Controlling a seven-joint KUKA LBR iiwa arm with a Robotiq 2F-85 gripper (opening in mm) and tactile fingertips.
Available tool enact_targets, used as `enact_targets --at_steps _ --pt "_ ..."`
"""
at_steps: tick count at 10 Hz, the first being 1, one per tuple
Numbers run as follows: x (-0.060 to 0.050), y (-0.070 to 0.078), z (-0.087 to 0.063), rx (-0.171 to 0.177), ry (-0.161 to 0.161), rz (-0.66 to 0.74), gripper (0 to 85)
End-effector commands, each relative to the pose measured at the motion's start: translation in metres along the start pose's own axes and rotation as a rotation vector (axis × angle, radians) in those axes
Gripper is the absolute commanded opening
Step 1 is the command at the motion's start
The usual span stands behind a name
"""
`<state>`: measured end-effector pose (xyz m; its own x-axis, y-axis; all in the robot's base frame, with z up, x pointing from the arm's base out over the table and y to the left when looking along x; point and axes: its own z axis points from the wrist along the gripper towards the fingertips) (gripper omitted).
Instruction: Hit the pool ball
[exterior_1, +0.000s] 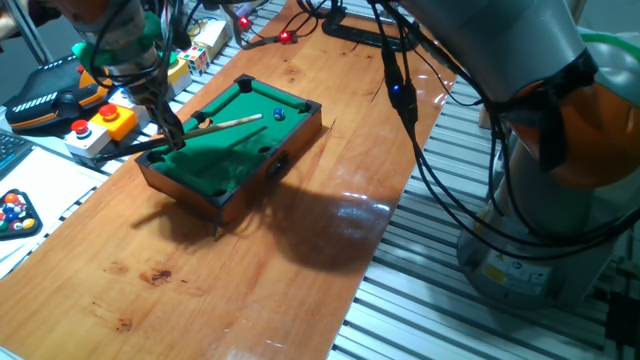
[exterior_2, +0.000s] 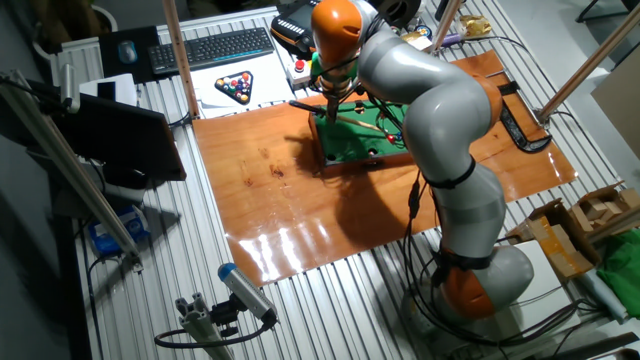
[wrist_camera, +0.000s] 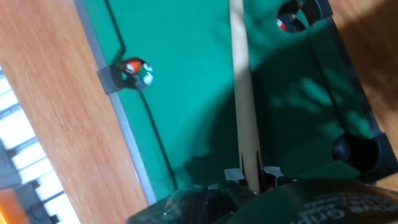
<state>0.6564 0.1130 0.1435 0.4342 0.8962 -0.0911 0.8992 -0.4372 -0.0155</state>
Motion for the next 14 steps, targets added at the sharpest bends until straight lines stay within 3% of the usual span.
enact_targets --at_steps 1,4,11,14 --pt "0.0004 0.0014 0.002 0.001 0.001 0.01 0.7" --pt "-0.0023 0.006 0.0033 0.016 0.016 0.047 0.7" --pt "-0.0045 0.0053 0.0018 0.008 -0.006 0.035 0.7" --pt "-0.0049 0.0058 0.0027 0.015 0.003 0.032 0.7"
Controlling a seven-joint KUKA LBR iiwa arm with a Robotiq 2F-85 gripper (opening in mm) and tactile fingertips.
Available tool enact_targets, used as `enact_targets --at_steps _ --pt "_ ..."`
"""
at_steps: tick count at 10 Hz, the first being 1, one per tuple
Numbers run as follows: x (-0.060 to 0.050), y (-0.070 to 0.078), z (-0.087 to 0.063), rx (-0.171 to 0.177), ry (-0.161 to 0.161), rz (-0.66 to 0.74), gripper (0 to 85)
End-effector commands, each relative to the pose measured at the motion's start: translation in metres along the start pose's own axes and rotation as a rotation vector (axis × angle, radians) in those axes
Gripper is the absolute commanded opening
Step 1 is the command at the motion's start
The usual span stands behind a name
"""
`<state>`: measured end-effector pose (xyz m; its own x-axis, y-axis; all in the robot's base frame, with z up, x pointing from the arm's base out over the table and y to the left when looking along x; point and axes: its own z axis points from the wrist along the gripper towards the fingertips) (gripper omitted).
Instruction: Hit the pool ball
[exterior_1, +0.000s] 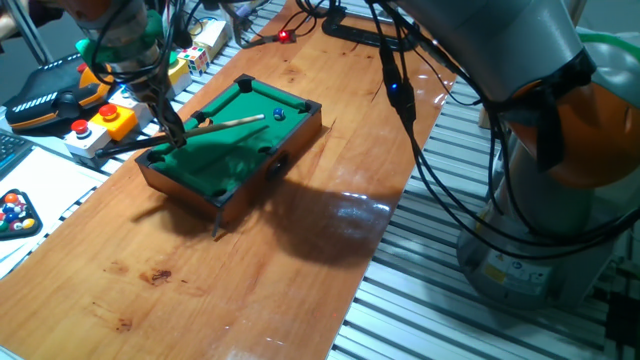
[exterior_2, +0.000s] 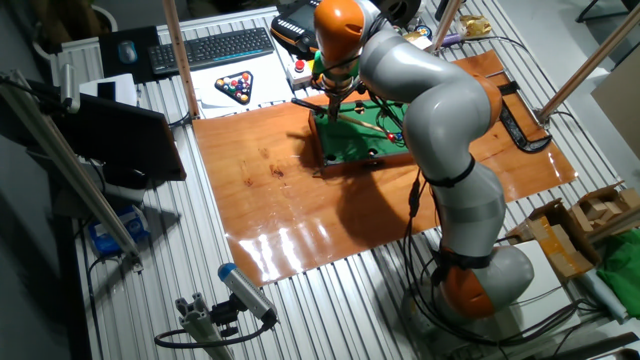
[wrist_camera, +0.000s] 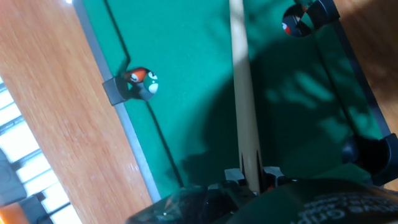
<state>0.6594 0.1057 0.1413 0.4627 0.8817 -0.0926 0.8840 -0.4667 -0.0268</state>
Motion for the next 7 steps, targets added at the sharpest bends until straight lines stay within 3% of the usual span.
enact_targets --at_steps 1,3,7 --pt "0.0001 -0.0002 0.0002 0.008 -0.009 0.006 0.7" --pt "0.0001 -0.0002 0.0002 -0.002 -0.034 0.0 0.7" --pt "0.0001 -0.0002 0.0002 -0.017 -0.044 -0.041 0.7"
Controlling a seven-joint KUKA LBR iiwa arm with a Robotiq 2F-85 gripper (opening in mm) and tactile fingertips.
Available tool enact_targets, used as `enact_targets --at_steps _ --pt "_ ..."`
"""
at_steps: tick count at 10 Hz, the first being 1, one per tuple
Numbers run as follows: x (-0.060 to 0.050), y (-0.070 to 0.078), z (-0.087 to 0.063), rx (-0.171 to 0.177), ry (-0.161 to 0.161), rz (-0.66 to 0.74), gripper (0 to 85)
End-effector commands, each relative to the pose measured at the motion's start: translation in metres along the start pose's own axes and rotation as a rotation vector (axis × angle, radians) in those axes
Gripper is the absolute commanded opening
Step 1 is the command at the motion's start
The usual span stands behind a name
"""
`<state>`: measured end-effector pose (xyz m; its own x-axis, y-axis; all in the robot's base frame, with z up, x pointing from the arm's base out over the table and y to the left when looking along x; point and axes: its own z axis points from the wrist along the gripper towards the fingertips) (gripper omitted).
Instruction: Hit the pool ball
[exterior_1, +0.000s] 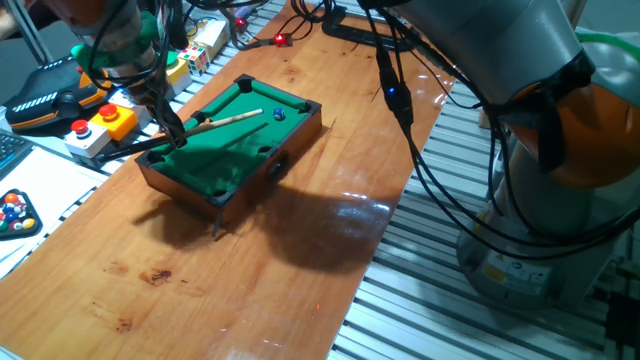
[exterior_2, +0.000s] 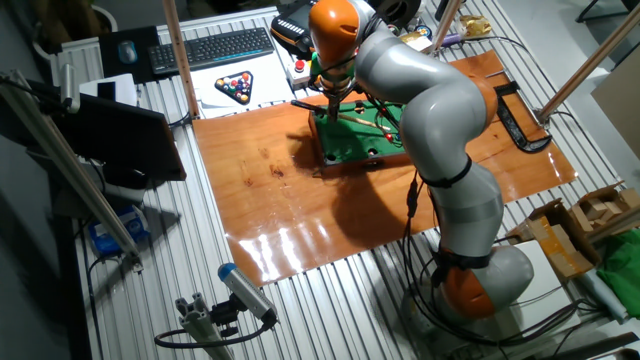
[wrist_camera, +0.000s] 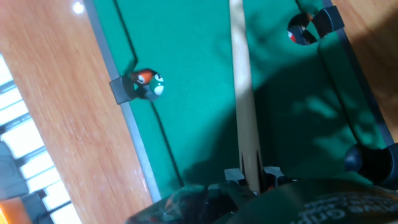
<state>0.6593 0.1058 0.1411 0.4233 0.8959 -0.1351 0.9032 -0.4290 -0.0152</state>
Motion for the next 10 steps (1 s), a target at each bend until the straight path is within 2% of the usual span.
enact_targets --at_steps 1,4,5,7,10 --pt "0.0 0.0 0.0 0.001 0.006 -0.002 0.7" --pt "0.006 0.009 -0.002 0.026 0.026 0.039 0.7" --pt "0.005 0.011 -0.001 0.023 0.024 0.039 0.7" --pt "-0.003 0.021 -0.004 0.035 0.057 0.047 0.7" --pt "-0.005 0.024 -0.002 0.045 0.062 0.097 0.7"
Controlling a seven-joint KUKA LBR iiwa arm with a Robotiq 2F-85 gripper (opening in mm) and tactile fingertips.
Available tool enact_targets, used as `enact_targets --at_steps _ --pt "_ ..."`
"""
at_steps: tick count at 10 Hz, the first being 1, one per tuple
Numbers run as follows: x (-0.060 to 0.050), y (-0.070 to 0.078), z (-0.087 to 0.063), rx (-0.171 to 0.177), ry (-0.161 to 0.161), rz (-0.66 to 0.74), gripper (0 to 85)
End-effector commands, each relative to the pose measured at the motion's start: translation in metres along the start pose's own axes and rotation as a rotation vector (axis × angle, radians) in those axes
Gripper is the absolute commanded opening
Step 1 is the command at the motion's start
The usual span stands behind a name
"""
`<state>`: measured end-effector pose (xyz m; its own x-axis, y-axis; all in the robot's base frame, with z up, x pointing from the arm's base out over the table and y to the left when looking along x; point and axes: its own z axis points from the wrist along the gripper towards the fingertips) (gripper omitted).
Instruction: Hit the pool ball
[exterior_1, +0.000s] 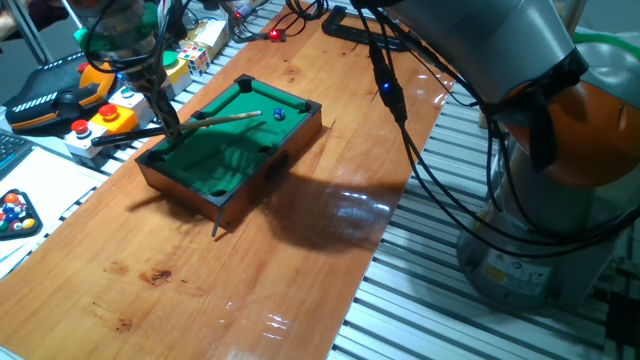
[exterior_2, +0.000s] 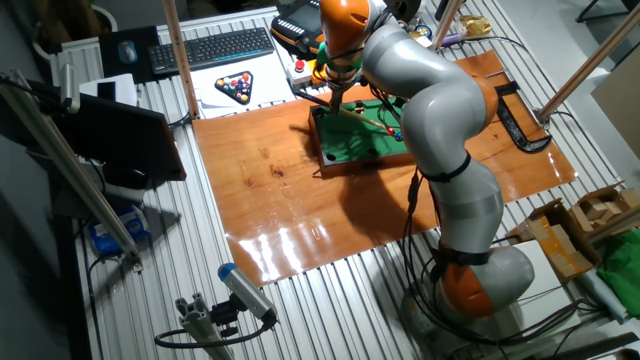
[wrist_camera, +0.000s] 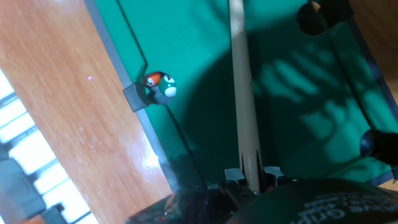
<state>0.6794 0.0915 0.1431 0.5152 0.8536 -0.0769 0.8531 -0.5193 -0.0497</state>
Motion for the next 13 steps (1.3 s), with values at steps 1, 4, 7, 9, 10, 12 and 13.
enact_targets --at_steps 1,4,7,9,10,12,13 --pt "-0.0005 0.0005 -0.0002 0.003 -0.001 0.005 0.7" --pt "0.0 0.001 -0.0016 -0.009 -0.005 -0.003 0.7" --pt "-0.001 0.0024 -0.0011 0.001 -0.001 0.007 0.7" --pt "-0.003 0.0041 -0.0002 0.002 0.001 0.008 0.7" --pt "-0.0031 0.0042 0.0003 0.003 0.0 0.007 0.7" --pt "-0.0037 0.0042 0.001 0.001 -0.004 0.003 0.7" --pt "-0.0042 0.0046 0.0021 0.0 -0.003 0.003 0.7"
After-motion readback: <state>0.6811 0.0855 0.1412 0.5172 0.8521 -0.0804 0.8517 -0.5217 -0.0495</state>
